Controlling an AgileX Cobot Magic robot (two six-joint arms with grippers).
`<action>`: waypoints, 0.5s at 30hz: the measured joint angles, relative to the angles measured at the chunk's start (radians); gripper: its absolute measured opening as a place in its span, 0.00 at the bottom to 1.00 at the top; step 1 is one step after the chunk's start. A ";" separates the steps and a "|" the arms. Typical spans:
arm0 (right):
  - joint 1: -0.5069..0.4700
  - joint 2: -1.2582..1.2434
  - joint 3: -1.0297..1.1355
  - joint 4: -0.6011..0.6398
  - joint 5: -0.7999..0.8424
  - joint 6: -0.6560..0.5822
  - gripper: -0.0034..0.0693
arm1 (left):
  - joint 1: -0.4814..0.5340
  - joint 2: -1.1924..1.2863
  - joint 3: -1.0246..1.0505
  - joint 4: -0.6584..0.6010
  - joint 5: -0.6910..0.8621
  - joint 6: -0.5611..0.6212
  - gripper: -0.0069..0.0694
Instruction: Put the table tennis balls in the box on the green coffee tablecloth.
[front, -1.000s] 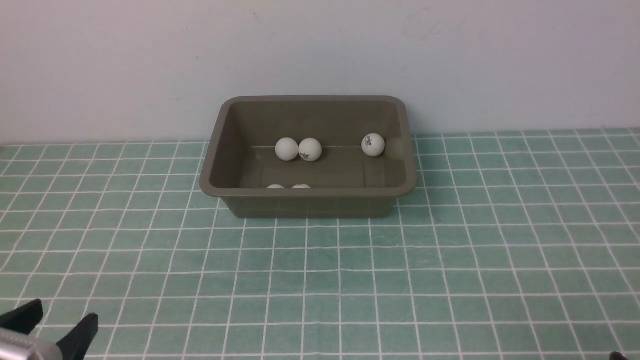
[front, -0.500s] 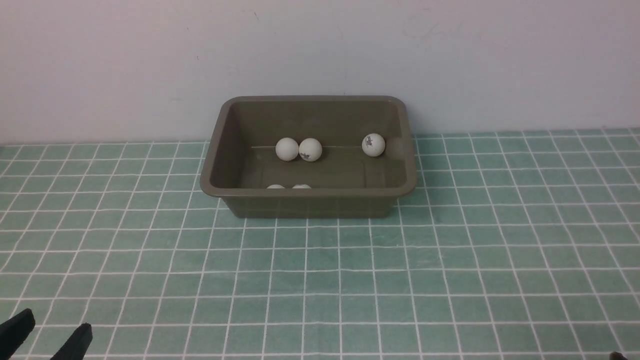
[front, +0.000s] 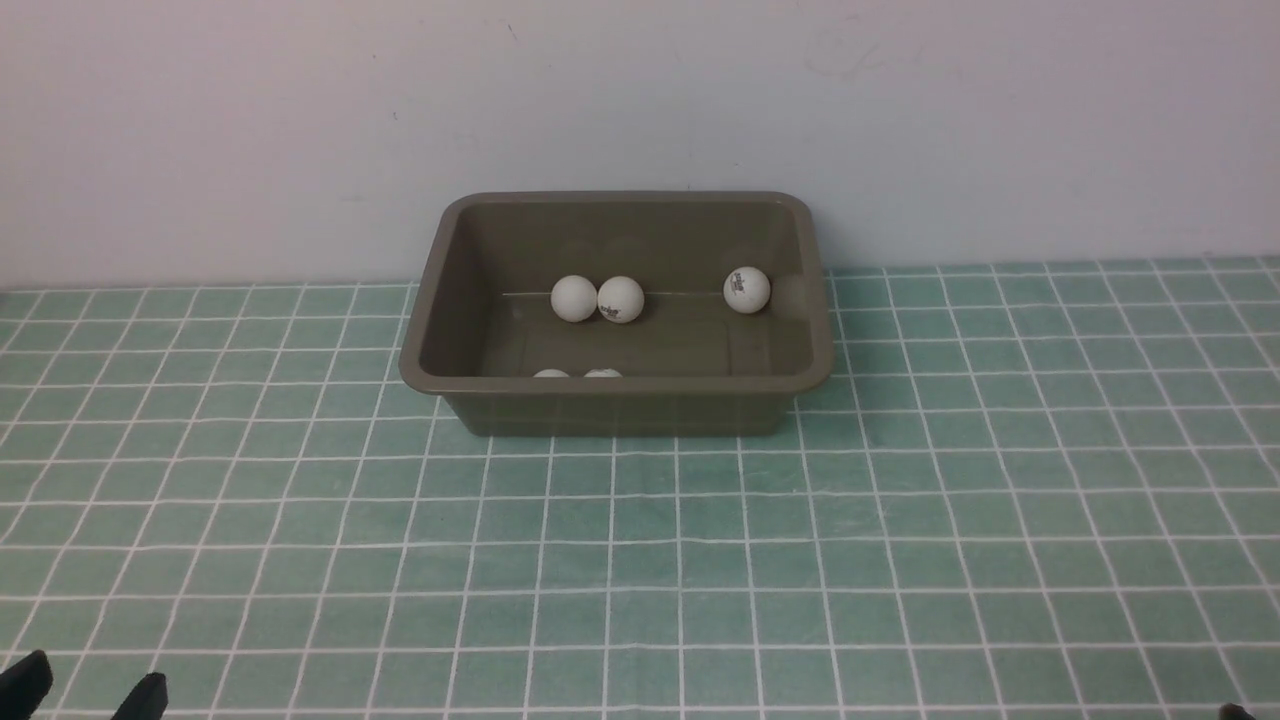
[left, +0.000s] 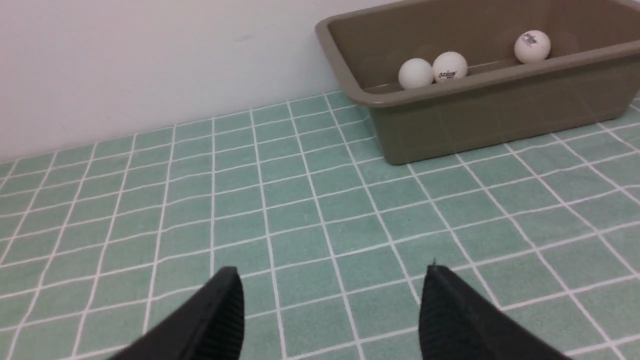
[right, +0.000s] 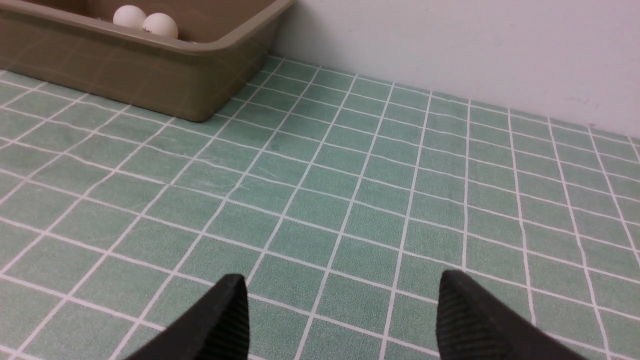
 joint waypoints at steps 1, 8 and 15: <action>0.000 0.000 0.000 0.000 0.000 0.000 0.68 | 0.000 -0.006 0.005 0.047 0.006 -0.052 0.65; 0.000 0.000 0.000 0.000 0.000 0.000 0.68 | -0.018 -0.082 0.024 0.232 0.129 -0.251 0.65; 0.000 0.000 0.000 0.000 0.000 0.000 0.68 | -0.026 -0.091 0.021 0.251 0.158 -0.269 0.65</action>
